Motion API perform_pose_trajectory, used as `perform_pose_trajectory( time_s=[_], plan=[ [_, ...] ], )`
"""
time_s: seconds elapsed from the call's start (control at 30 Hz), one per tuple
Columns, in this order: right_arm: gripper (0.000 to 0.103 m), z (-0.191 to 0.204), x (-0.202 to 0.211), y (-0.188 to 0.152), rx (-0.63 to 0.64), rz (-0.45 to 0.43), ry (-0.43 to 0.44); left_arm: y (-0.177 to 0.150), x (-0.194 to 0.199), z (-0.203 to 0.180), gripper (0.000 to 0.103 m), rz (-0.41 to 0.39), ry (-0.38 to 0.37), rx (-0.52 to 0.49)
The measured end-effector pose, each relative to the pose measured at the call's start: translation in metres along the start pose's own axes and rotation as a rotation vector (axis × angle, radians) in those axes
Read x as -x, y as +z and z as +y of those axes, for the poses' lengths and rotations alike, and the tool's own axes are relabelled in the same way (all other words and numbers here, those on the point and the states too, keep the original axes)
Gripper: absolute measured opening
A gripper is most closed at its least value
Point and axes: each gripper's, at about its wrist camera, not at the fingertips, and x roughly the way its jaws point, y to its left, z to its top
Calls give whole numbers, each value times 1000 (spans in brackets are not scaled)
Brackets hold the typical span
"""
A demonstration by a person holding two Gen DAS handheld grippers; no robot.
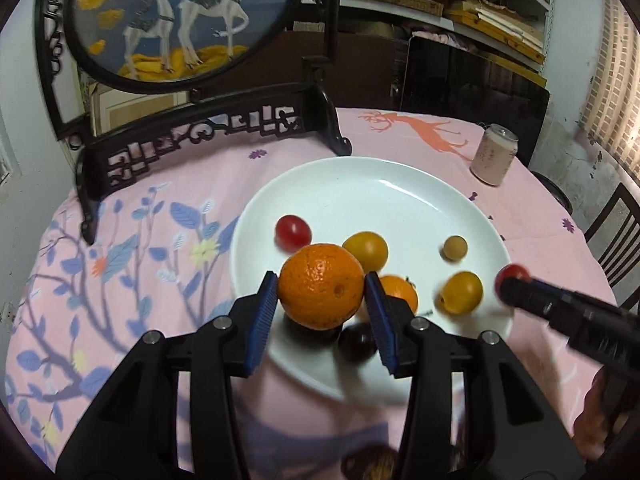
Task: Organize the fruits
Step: 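Release the orange and red plum onto the white plate with both grippers, then grasp a dark passion fruit with the left gripper while the right grasps an orange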
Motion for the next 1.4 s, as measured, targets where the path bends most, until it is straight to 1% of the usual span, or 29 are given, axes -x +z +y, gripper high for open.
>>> perform_pose_trajectory(
  time_s=[0.03,0.07,0.1,0.2,0.23,0.33,0.4,0.43,0.57,0.67,0.7,0.73,0.77,0.9,0.97,1.03,1.2,1.37,1.4],
  plan=[
    [39,-2,-5,0,4,11,11,0,-4,1,46,3,-7,10],
    [42,-5,-7,1,6,11,17,0,-10,2,48,14,-20,18],
    [44,-9,-7,1,1,2,14,-1,-13,4,52,23,-24,18],
    [45,-15,-1,1,-17,-19,41,-1,-12,12,60,15,-10,38],
    [45,-15,1,0,-16,-18,45,-1,-11,13,61,12,-8,40],
    [45,-11,7,-6,-16,-13,67,-2,-1,15,66,-6,-6,39],
    [46,-10,14,-11,-16,-12,68,-6,9,15,73,-29,5,30],
    [46,-10,18,-13,-18,-17,68,-10,16,15,74,-40,15,31],
    [46,-10,39,-25,-9,-51,56,-27,35,18,75,-48,-6,30],
    [47,-10,50,-35,-2,-62,50,-46,50,15,76,-58,11,1],
    [51,-11,52,-38,-3,-64,47,-54,56,14,78,-59,17,-8],
    [61,-13,56,-43,-8,-68,35,-60,59,14,79,-59,23,-16],
    [63,-15,58,-46,-12,-74,25,-68,63,13,80,-59,34,-25],
    [63,-26,68,-59,-39,-81,5,-92,73,6,82,-43,60,-61],
    [63,-32,75,-63,-62,-94,5,-104,74,1,84,-32,73,-86],
    [64,-37,81,-65,-77,-112,-1,-113,74,-5,84,-17,83,-117],
    [66,-45,85,-67,-111,-123,-2,-122,72,-16,84,-18,67,-166],
    [66,-44,86,-67,-108,-120,5,-120,54,-23,85,22,87,-199],
    [66,-43,86,-67,-107,-121,4,-119,51,-23,86,25,83,-202]
  ],
)
